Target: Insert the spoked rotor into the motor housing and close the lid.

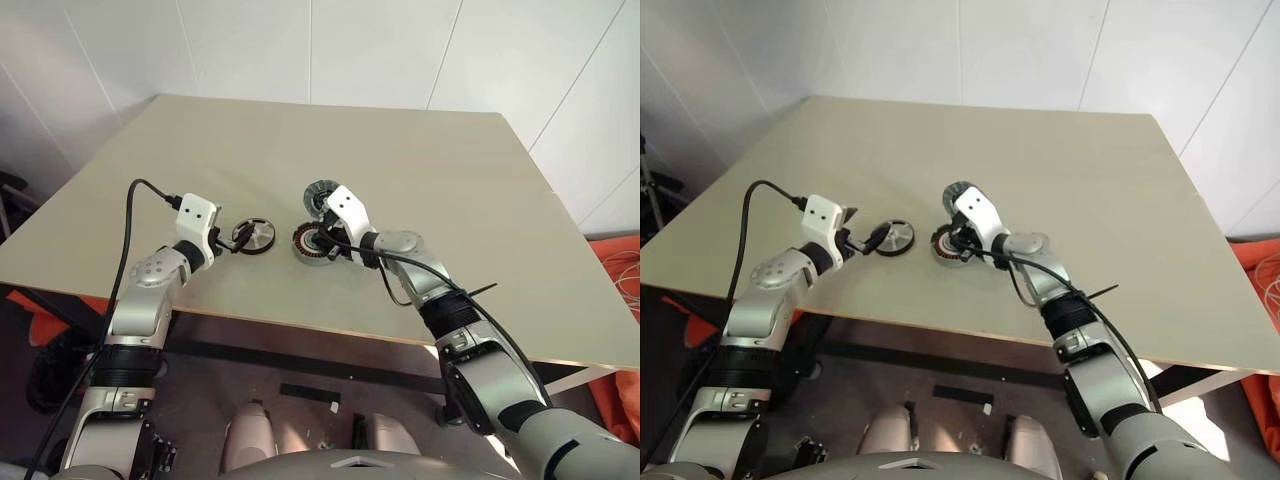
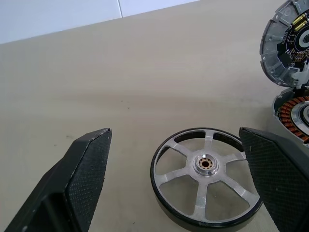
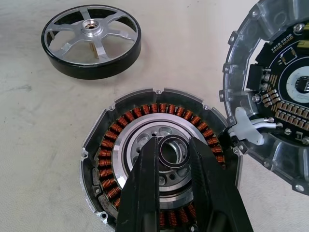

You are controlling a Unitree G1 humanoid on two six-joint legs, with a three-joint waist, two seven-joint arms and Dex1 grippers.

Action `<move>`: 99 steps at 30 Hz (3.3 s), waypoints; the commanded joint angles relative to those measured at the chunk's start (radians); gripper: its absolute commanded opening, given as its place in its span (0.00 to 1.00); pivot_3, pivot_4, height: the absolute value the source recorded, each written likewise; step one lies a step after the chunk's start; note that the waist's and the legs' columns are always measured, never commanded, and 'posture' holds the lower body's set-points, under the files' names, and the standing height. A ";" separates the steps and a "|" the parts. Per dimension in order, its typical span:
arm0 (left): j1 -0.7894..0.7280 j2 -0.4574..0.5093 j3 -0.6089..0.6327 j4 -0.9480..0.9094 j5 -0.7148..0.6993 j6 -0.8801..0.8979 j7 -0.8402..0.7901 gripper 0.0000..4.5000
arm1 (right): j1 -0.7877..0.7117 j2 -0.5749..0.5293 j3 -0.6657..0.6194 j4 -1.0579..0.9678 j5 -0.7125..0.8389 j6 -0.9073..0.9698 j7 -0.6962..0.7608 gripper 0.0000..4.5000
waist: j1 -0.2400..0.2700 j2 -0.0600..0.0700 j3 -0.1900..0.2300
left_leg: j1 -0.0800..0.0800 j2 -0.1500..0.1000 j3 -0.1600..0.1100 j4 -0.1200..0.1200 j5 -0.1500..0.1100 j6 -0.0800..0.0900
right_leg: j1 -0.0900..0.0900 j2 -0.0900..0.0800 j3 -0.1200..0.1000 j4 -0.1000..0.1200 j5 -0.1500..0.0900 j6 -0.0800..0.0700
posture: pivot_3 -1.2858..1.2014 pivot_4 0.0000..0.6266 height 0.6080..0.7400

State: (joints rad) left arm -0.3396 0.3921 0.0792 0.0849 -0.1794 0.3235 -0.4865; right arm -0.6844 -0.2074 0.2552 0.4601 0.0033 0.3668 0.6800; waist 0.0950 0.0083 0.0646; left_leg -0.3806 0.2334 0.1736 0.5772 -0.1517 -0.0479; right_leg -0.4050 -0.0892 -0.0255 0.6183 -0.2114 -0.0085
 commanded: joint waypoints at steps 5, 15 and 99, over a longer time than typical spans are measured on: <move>-0.015 0.012 0.015 -0.026 -0.002 -0.018 0.004 1.00 | -0.020 -0.001 -0.018 -0.017 -0.002 -0.020 -0.014 0.13 | 0.000 0.000 0.000 | 0.000 0.000 0.000 0.000 0.000 0.000 | 0.000 0.000 0.000 0.000 0.000 0.000 | 0.52 0.00 1.00; -0.007 0.013 0.020 -0.027 -0.002 -0.022 0.007 1.00 | 0.034 -0.013 -0.015 -0.113 0.005 0.031 -0.009 0.13 | 0.000 0.000 0.000 | 0.000 0.000 0.000 0.000 0.000 0.000 | 0.000 0.000 0.000 0.000 0.000 0.000 | 0.52 0.00 1.00; -0.004 0.016 0.018 -0.015 0.003 -0.035 0.015 1.00 | -0.010 0.020 -0.036 -0.104 0.022 -0.002 0.006 0.12 | 0.000 0.000 0.000 | 0.000 0.000 0.000 0.000 0.000 0.000 | 0.000 0.000 0.000 0.001 0.000 0.000 | 0.52 0.00 1.00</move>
State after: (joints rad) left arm -0.3205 0.3943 0.0803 0.0868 -0.1762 0.3130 -0.4747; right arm -0.6736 -0.1905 0.2377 0.3878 0.0076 0.3781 0.6832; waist 0.0948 0.0083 0.0646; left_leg -0.3803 0.2336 0.1736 0.5772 -0.1515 -0.0482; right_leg -0.4050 -0.0890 -0.0254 0.6188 -0.2113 -0.0085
